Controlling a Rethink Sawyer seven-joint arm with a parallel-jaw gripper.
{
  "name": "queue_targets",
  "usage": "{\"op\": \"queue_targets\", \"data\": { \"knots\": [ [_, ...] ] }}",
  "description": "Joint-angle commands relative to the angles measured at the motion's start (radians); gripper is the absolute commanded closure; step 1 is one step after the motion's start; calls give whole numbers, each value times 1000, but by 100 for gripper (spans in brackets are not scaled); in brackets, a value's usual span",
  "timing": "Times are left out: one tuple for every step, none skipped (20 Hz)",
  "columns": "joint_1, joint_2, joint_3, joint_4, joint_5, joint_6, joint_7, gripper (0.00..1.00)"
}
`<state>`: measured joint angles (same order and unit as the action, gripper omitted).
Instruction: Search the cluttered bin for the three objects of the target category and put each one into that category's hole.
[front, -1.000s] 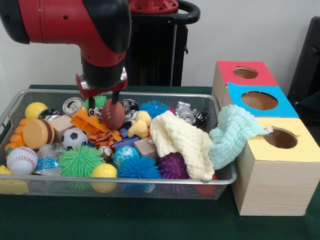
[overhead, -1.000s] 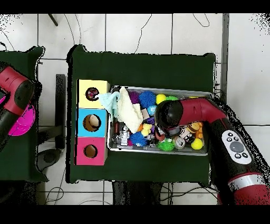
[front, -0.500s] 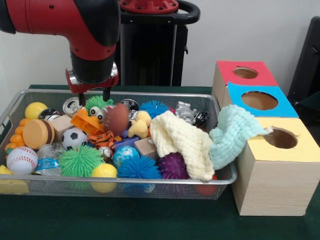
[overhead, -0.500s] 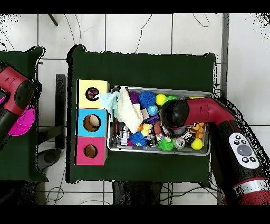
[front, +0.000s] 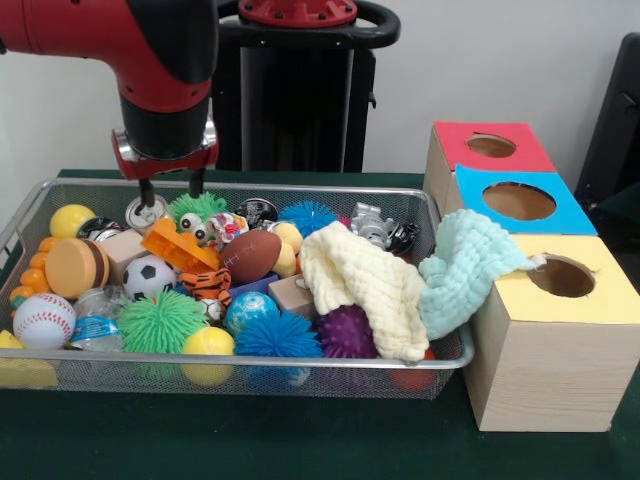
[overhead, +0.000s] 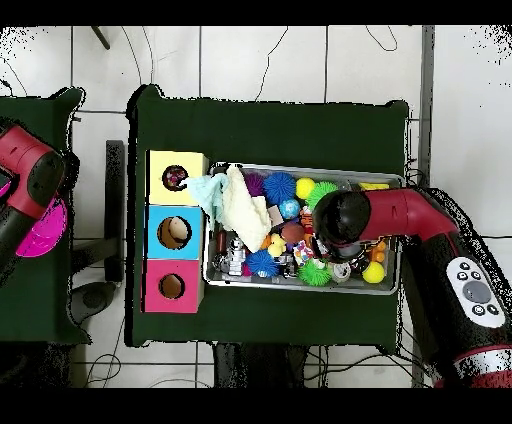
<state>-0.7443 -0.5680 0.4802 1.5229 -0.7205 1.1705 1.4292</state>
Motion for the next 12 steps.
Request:
{"op": "queue_targets", "data": {
  "knots": [
    [-6,9,60,40,-40,13,-305,0],
    [-8,10,62,41,-38,6,-300,0],
    [-10,13,65,43,-33,-4,-293,0],
    [-10,20,68,40,-27,-11,-280,0],
    [-11,26,72,39,-17,-22,-266,0],
    [-10,32,74,34,-10,-27,-255,0],
    [-12,39,79,33,-2,-40,-241,0],
    [-14,46,84,31,7,-53,-228,0],
    [-16,53,91,30,18,-65,-215,0],
    [-17,60,96,27,26,-78,-202,0],
    [-14,65,97,23,26,-80,-198,0],
    [-11,70,98,19,27,-82,-194,0]
  ]
}}
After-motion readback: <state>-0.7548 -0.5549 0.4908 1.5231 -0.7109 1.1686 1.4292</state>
